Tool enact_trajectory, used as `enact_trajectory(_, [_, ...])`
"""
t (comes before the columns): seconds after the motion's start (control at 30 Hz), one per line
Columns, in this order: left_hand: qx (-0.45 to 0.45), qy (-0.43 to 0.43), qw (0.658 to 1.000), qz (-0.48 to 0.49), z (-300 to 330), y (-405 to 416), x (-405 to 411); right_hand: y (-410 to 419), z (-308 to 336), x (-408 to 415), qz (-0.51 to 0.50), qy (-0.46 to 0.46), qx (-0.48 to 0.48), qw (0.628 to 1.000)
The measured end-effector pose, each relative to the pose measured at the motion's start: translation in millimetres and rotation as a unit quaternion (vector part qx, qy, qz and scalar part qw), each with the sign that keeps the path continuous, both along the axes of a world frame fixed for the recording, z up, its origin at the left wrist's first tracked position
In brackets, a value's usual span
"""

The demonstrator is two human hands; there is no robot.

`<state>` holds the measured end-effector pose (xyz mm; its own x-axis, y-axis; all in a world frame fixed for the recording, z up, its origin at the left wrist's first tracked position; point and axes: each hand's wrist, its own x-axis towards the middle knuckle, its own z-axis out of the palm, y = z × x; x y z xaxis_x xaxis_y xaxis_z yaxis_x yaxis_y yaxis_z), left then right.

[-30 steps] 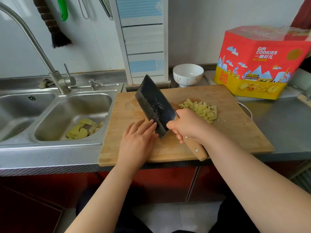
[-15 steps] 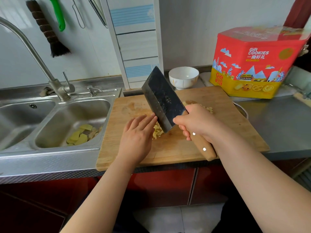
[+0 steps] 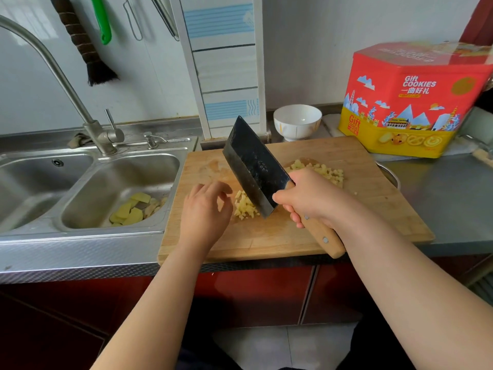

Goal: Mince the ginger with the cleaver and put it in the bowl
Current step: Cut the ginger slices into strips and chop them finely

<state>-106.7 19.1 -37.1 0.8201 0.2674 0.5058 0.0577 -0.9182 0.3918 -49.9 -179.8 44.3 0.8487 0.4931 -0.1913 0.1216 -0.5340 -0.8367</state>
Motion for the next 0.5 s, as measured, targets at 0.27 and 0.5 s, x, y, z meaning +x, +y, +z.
enact_trajectory(0.27, [-0.116, -0.056, 0.988, 0.087, -13.4, 22.6, -19.5, 28.5, -7.0, -15.6, 0.065, 0.046, -0.038, 0.996])
enact_trajectory(0.5, [-0.11, -0.057, 0.988, 0.092, -17.6, 27.3, -19.7, 37.7, -7.8, -12.9, 0.075, 0.088, -0.055, 0.992])
